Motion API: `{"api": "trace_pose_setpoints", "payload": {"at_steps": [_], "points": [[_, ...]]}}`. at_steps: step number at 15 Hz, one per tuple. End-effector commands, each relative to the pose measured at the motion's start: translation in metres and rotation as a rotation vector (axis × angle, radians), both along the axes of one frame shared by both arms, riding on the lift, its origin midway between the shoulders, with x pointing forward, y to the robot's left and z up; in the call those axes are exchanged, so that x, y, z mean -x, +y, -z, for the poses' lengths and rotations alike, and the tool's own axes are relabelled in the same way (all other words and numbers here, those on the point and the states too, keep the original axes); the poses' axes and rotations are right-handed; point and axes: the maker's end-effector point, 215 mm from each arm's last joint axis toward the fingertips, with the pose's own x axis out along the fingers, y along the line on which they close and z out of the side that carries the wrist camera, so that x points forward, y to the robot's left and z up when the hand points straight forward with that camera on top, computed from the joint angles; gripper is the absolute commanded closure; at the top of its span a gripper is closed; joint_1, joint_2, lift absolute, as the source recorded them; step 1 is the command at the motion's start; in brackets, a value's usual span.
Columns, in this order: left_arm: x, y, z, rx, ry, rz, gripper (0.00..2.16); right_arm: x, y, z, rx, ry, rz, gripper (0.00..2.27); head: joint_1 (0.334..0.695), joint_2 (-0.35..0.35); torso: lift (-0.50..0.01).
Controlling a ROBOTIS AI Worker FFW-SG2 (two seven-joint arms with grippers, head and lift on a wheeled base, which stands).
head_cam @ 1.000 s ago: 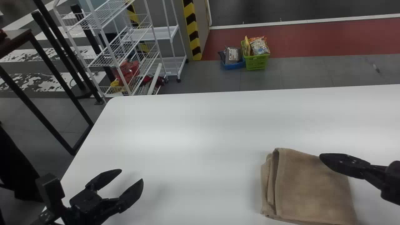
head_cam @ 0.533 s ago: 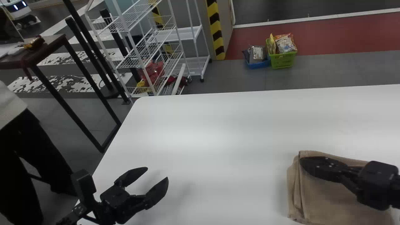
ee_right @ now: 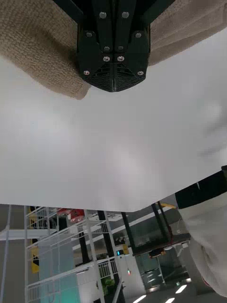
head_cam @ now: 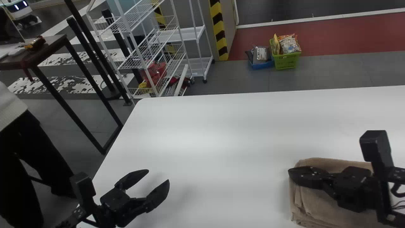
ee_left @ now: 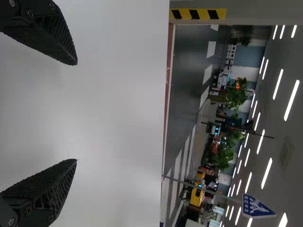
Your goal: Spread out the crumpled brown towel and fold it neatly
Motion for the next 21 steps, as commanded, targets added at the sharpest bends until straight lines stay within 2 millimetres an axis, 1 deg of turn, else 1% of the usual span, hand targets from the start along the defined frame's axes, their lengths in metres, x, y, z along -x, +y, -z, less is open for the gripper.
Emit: {"api": "trace_pose_setpoints", "payload": {"at_steps": [1, 2, 3, 4, 5, 6, 7, 8, 9, 10, 11, 12, 13, 15, 16, 17, 18, 19, 20, 21], "points": [[0.001, 0.000, 0.000, 0.003, -0.001, -0.002, 0.08, -0.002, 0.003, 0.003, -0.009, 0.001, -0.005, 1.40, 0.695, 0.350, -0.128], [0.001, 0.003, -0.001, 0.001, -0.001, -0.008, 0.08, -0.001, 0.005, -0.004, -0.046, -0.013, -0.003, 1.40, 0.695, 0.350, -0.128], [0.001, 0.004, -0.003, -0.001, -0.004, -0.007, 0.08, -0.001, 0.009, -0.027, -0.120, -0.065, -0.003, 1.40, 0.695, 0.350, -0.128], [0.001, 0.004, -0.004, -0.002, -0.006, -0.006, 0.08, 0.000, 0.011, -0.058, -0.189, -0.119, 0.003, 1.37, 0.695, 0.350, -0.128], [0.000, 0.004, -0.005, -0.005, -0.006, -0.006, 0.08, 0.000, 0.008, -0.093, -0.256, -0.169, 0.017, 1.31, 0.695, 0.350, -0.128], [0.000, 0.002, -0.005, -0.007, -0.004, -0.004, 0.08, -0.002, -0.003, -0.123, -0.306, -0.202, 0.053, 1.31, 0.695, 0.350, -0.128], [0.000, 0.002, -0.006, -0.010, -0.004, -0.002, 0.08, -0.004, -0.015, -0.145, -0.332, -0.211, 0.086, 1.31, 0.695, 0.350, -0.128], [0.000, 0.001, -0.006, -0.007, 0.000, -0.002, 0.08, -0.013, -0.038, -0.154, -0.316, -0.205, 0.192, 1.31, 0.695, 0.350, -0.128], [0.001, 0.002, -0.006, -0.008, 0.001, -0.003, 0.08, -0.018, -0.060, -0.148, -0.258, -0.209, 0.303, 1.18, 0.695, 0.350, -0.128], [0.002, 0.001, -0.008, -0.003, -0.006, -0.001, 0.08, -0.024, -0.085, -0.144, -0.173, -0.247, 0.425, 0.70, 0.695, 0.350, -0.128], [0.002, 0.000, -0.012, -0.003, -0.021, 0.003, 0.08, -0.024, -0.108, -0.134, -0.122, -0.276, 0.504, 0.23, 0.695, 0.350, -0.128], [0.001, -0.001, -0.016, -0.009, -0.043, 0.007, 0.08, -0.020, -0.120, -0.127, -0.109, -0.301, 0.539, 0.11, 0.695, 0.325, -0.128], [0.000, -0.002, -0.024, -0.019, -0.079, 0.009, 0.08, -0.011, -0.132, -0.120, -0.104, -0.331, 0.569, 0.09, 0.695, 0.309, -0.128], [0.002, -0.004, -0.045, -0.054, -0.204, 0.013, 0.08, 0.015, -0.147, -0.135, -0.126, -0.521, 0.590, 0.08, 0.695, 0.286, -0.128], [0.004, -0.008, -0.051, -0.076, -0.248, 0.012, 0.08, 0.025, -0.149, -0.136, -0.126, -0.557, 0.593, 0.07, 0.695, 0.273, -0.128], [0.007, -0.013, -0.052, -0.084, -0.271, 0.005, 0.08, 0.036, -0.149, -0.133, -0.123, -0.568, 0.593, 0.07, 0.695, 0.269, -0.128], [0.012, -0.020, -0.059, -0.084, -0.307, 0.006, 0.08, 0.047, -0.154, -0.127, -0.110, -0.566, 0.601, 0.07, 0.695, 0.266, -0.128], [0.017, -0.025, -0.068, -0.105, -0.352, -0.005, 0.08, 0.054, -0.158, -0.125, -0.102, -0.572, 0.607, 0.07, 0.695, 0.264, -0.128], [0.023, -0.030, -0.077, -0.132, -0.397, -0.022, 0.08, 0.059, -0.163, -0.119, -0.071, -0.570, 0.607, 0.07, 0.695, 0.259, -0.128], [0.027, -0.030, -0.073, -0.133, -0.388, -0.041, 0.08, 0.060, -0.170, -0.111, -0.012, -0.577, 0.625, 0.07, 0.695, 0.249, -0.128]]}}
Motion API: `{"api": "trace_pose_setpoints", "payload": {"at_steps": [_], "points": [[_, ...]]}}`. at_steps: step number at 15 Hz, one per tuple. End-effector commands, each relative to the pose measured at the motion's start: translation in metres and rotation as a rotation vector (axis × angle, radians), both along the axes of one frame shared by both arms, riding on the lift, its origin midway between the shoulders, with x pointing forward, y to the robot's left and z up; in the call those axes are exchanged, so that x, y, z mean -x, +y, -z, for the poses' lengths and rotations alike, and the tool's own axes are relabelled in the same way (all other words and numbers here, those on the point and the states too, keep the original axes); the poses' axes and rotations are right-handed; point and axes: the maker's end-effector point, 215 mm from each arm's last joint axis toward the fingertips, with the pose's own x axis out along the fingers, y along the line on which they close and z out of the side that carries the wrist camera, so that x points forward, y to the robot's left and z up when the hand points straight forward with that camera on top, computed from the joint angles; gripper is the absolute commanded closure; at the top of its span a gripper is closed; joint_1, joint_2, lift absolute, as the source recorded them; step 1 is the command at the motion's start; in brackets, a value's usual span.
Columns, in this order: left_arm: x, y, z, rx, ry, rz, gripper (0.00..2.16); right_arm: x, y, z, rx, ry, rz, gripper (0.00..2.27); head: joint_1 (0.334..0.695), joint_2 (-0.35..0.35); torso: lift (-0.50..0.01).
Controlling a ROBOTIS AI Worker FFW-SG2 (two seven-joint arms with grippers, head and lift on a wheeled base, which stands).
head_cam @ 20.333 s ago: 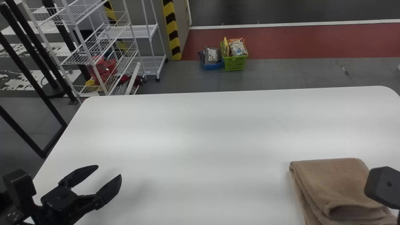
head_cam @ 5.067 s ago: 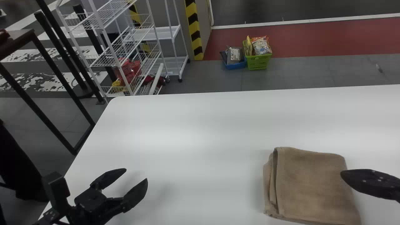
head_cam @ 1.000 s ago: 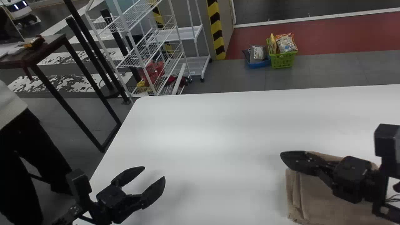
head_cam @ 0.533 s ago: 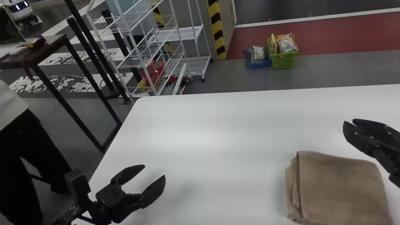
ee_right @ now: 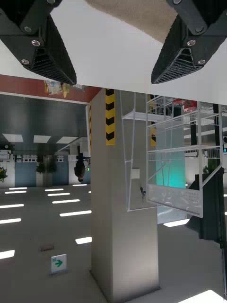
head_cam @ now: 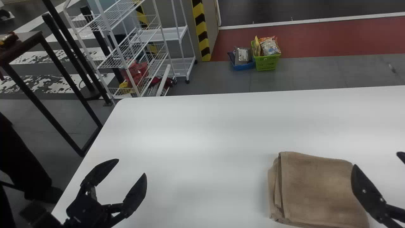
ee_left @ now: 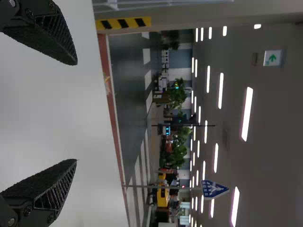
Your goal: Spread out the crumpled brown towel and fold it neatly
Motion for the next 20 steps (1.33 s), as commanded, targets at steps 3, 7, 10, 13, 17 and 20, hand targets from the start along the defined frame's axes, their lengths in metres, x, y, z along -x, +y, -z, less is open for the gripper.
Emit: {"api": "trace_pose_setpoints", "payload": {"at_steps": [3, 7, 10, 13, 17, 20], "points": [[0.014, -0.010, 0.017, -0.003, 0.059, 0.004, 0.08, 0.012, -0.005, 0.008, 0.067, 0.017, 0.033, 0.08, 0.695, 0.225, -0.128], [0.017, -0.013, 0.028, -0.038, 0.127, 0.010, 0.08, 0.008, 0.013, 0.008, 0.086, 0.029, 0.072, 0.08, 0.695, 0.224, -0.128], [0.016, -0.011, 0.030, -0.058, 0.131, 0.001, 0.08, 0.008, 0.019, 0.019, 0.075, 0.061, 0.075, 0.08, 0.695, 0.244, -0.128], [0.014, -0.010, 0.029, -0.065, 0.127, -0.006, 0.08, 0.008, 0.021, 0.019, 0.074, 0.063, 0.071, 0.08, 0.695, 0.259, -0.128], [0.014, -0.009, 0.026, -0.071, 0.116, -0.009, 0.08, 0.009, 0.022, 0.019, 0.072, 0.063, 0.068, 0.08, 0.695, 0.261, -0.128], [0.013, -0.007, 0.025, -0.067, 0.111, -0.017, 0.08, 0.009, 0.024, 0.023, 0.069, 0.074, 0.064, 0.09, 0.695, 0.265, -0.128]]}}
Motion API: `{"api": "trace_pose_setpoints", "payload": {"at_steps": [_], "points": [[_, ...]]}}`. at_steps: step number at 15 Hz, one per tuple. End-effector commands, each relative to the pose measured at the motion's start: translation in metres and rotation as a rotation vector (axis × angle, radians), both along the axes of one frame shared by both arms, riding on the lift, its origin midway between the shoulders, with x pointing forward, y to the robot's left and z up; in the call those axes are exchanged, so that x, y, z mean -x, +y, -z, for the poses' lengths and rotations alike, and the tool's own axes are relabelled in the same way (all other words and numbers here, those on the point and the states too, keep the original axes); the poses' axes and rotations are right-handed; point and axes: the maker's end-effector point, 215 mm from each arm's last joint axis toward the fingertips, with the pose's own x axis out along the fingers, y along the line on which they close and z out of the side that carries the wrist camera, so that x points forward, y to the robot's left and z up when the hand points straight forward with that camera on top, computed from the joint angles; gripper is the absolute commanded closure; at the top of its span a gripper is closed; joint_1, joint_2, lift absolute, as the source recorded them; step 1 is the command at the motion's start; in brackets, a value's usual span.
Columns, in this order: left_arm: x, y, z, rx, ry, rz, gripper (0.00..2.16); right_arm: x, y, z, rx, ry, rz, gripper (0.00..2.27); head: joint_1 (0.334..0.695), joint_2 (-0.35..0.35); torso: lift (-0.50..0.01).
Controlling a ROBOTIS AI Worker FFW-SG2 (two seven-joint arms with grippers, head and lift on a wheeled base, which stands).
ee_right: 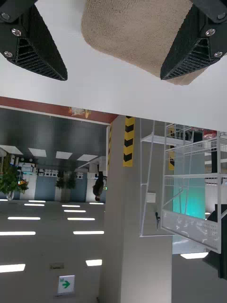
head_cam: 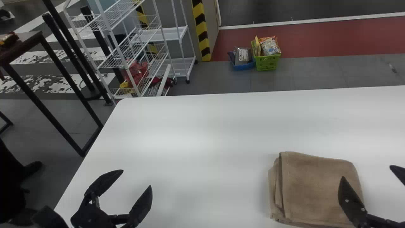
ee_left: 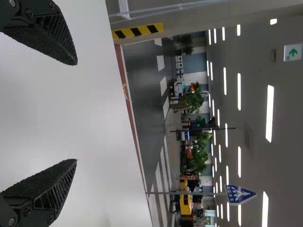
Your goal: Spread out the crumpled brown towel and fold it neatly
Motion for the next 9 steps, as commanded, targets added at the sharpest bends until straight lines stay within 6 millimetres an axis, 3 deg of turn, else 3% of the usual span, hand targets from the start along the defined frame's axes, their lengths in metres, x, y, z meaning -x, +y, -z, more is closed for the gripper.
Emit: {"api": "trace_pose_setpoints", "payload": {"at_steps": [1, 9], "points": [[-0.001, 0.001, -0.001, 0.002, -0.003, -0.006, 0.08, 0.000, 0.001, 0.001, -0.002, 0.006, 0.000, 0.09, 0.695, 0.269, -0.128], [-0.008, 0.007, -0.004, 0.007, -0.011, -0.036, 0.08, -0.007, 0.012, 0.007, 0.000, 0.035, -0.015, 0.09, 0.695, 0.285, -0.128]]}}
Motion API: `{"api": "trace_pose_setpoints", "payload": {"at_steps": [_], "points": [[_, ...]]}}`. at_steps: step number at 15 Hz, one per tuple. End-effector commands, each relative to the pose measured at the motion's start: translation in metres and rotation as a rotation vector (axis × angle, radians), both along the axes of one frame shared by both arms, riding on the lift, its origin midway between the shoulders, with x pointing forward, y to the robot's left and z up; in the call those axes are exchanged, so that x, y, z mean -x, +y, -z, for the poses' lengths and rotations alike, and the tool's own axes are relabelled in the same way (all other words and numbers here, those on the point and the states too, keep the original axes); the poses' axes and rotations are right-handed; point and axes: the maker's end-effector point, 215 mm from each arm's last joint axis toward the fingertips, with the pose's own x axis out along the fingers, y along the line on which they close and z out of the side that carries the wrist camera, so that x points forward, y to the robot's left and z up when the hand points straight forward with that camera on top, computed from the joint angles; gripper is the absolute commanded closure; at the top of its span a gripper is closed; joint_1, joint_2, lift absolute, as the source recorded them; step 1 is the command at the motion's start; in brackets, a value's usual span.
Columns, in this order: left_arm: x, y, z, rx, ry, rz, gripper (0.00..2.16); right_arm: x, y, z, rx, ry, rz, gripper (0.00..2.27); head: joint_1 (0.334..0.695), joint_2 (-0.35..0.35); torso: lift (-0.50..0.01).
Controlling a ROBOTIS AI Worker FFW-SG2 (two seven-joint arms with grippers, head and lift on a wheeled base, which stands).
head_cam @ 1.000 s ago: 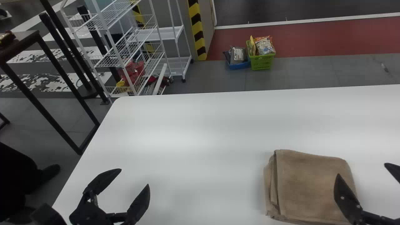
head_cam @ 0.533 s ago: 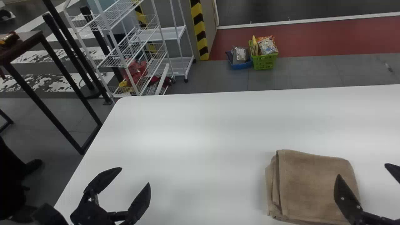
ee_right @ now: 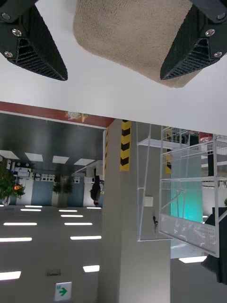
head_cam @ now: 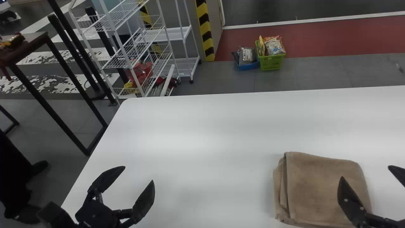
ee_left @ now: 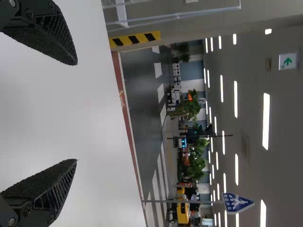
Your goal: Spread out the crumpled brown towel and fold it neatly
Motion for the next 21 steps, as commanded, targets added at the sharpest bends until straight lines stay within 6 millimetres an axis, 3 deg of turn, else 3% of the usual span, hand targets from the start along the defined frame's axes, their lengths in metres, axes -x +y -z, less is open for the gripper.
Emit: {"api": "trace_pose_setpoints", "payload": {"at_steps": [1, 21], "points": [[-0.002, 0.000, 0.001, 0.003, 0.004, -0.003, 0.08, -0.003, 0.003, 0.002, 0.001, 0.009, -0.004, 0.09, 0.695, 0.287, -0.128], [0.000, 0.006, 0.013, 0.039, 0.012, -0.011, 0.08, 0.006, 0.008, 0.003, 0.000, -0.027, -0.023, 0.10, 0.695, 0.309, -0.128]]}}
